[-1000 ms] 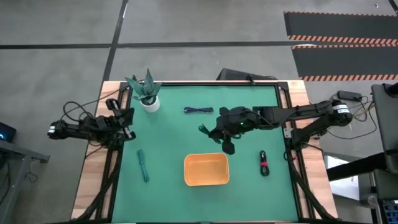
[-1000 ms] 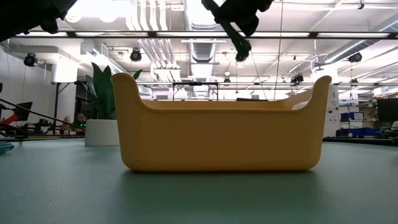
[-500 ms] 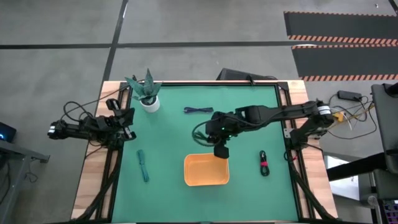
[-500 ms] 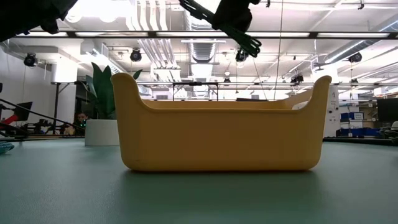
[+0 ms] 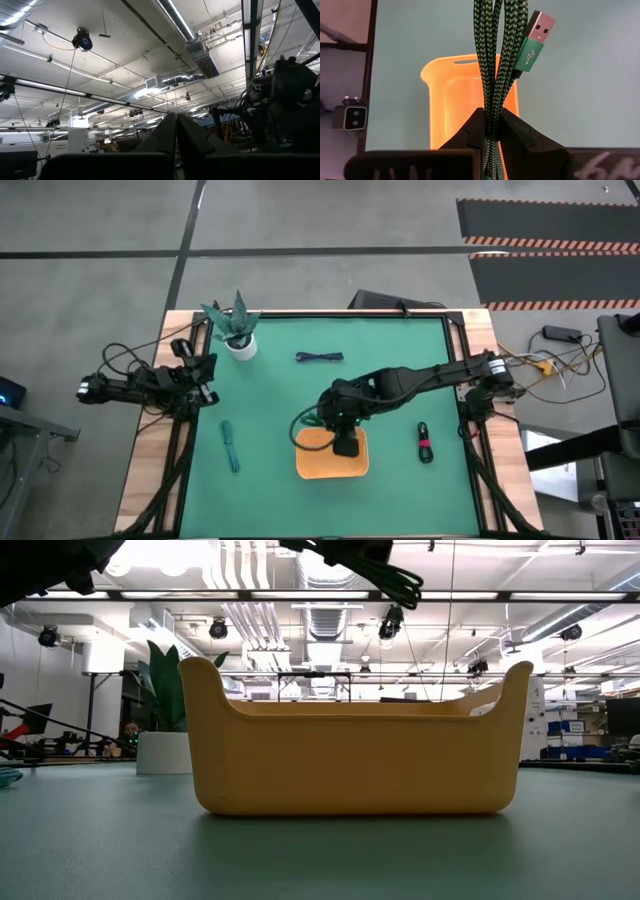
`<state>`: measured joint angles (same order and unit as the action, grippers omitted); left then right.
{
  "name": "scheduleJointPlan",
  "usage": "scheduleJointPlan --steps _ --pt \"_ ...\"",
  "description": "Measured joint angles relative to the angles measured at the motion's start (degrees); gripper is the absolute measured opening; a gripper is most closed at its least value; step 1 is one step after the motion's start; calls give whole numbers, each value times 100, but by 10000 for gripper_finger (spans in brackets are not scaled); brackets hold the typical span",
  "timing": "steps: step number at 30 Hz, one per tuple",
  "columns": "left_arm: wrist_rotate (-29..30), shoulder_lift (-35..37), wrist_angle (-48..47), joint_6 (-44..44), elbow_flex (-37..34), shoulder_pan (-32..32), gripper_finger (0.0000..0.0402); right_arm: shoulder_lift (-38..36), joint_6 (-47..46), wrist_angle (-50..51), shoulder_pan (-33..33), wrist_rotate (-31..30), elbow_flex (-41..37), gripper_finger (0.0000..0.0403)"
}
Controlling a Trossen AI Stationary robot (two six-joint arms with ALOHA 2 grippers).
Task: Pick and place USB-C Cables
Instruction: Put the green charger cable into the yellow bin
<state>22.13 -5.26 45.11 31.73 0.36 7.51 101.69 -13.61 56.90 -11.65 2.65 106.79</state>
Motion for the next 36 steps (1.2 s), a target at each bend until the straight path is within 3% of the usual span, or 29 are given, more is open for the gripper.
scheduleJointPlan --steps 17,36 --pt "2 0 -71 -1 0 0 0 1506 -45 1330 -410 -30 2091 27" --pt "0 0 -112 -6 -1 2 0 2264 -190 2678 -463 -128 2334 27"
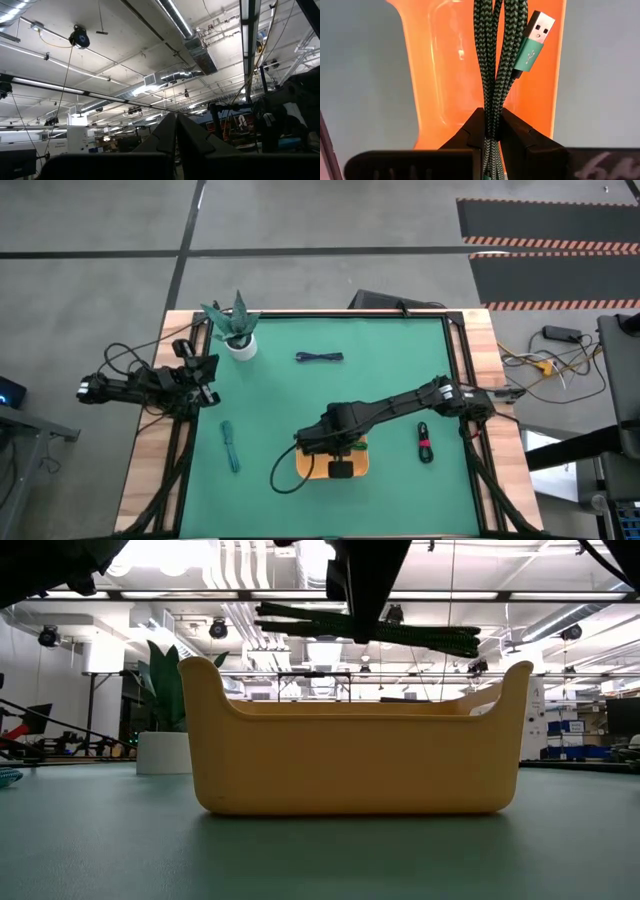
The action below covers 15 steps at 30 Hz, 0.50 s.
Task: Pick and place USB-C Cables
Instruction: Put the green charger cable into the yellow bin
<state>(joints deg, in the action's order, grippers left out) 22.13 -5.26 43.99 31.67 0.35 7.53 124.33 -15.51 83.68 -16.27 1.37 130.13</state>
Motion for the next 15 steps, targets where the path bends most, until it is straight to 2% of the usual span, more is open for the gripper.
scheduleJointPlan --steps 15 --pt "0 0 2 1 1 0 0 0 131 -39 15 -304 0 27"
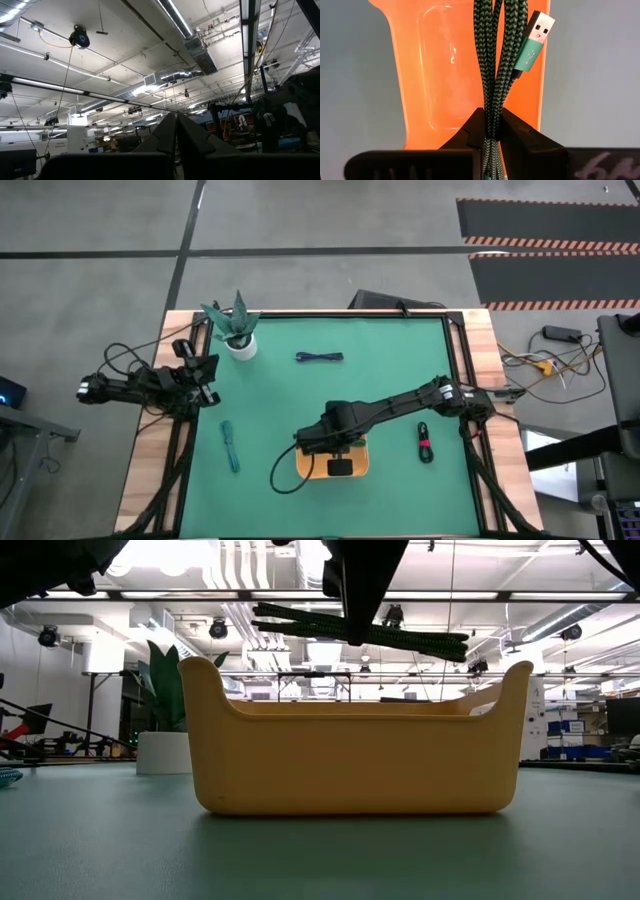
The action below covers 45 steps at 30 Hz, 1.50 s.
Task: Pick and place USB-C Cables
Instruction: Put the green charger cable into the yellow bin
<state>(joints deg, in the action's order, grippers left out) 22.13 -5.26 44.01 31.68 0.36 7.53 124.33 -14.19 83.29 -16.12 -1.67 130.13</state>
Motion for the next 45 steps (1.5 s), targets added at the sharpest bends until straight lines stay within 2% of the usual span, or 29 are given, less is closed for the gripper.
scheduleJointPlan --steps 20,31,45 --pt "0 -9 0 2 0 -2 0 111 447 -356 28 2 -7 27" --pt "2 -35 0 2 0 0 0 421 808 -381 39 11 -11 27" --pt "33 -35 0 2 0 0 0 435 754 -473 57 8 -74 27"
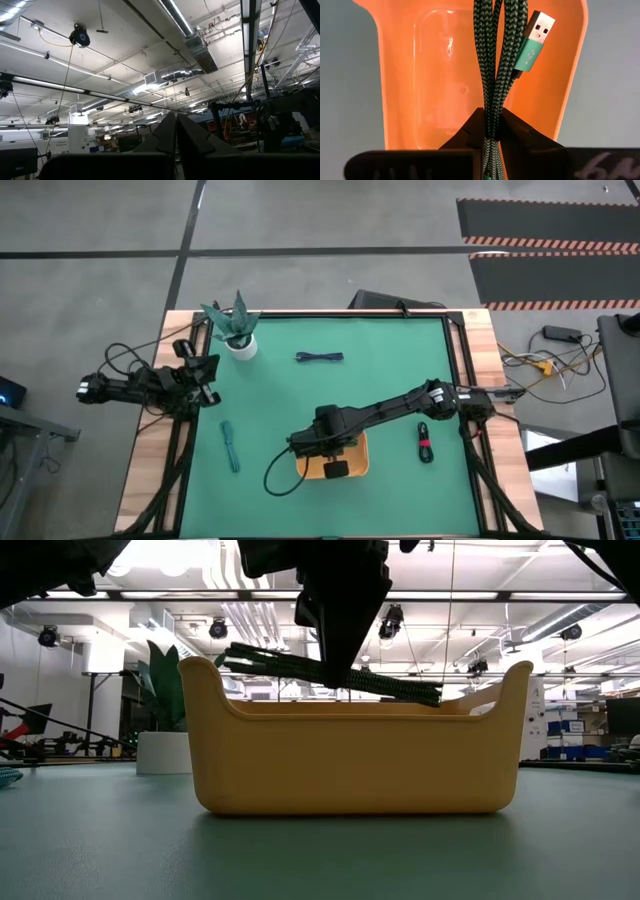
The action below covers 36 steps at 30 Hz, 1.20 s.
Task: Pick and place USB-C Cables
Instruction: Put the green charger cable into the yellow bin
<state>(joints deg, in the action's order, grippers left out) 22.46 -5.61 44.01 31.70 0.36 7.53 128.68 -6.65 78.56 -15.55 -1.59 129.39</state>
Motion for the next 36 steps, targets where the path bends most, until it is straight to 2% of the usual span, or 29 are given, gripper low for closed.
scheduleJointPlan --steps 6,22,36 --pt "-1 0 0 0 -1 0 0 0 -133 -109 0 5 -292 27" --pt "-4 0 0 0 -2 0 0 -9 -193 -415 20 15 -493 27" --pt "-7 0 -2 0 -1 -2 0 -9 -175 -721 107 307 -772 27"
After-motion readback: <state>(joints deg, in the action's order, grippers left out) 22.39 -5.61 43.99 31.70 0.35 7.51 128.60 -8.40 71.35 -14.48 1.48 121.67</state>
